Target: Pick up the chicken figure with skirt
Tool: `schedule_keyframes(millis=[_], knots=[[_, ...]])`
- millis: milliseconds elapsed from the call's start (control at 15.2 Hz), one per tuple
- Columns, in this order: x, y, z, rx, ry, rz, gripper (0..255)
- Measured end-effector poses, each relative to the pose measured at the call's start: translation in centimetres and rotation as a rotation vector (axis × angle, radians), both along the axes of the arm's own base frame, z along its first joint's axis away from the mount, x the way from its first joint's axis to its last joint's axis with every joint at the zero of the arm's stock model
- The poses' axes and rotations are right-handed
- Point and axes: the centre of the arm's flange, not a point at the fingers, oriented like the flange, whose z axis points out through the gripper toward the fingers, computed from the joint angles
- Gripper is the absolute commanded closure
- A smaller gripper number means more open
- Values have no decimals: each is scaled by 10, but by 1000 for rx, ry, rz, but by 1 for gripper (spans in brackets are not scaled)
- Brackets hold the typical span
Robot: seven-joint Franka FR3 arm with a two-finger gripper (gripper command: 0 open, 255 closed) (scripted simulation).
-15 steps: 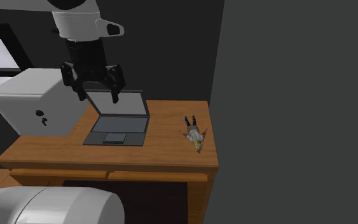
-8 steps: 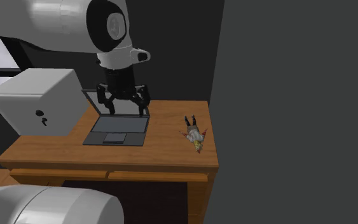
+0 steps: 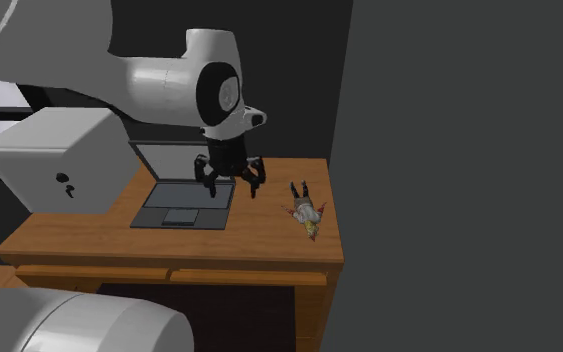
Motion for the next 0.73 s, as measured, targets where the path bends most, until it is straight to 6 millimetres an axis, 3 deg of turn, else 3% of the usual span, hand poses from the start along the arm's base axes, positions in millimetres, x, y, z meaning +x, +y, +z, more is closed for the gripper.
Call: schedule_keyframes(millis=[726], knots=[[53, -85, -101, -36, -18, 26, 0]])
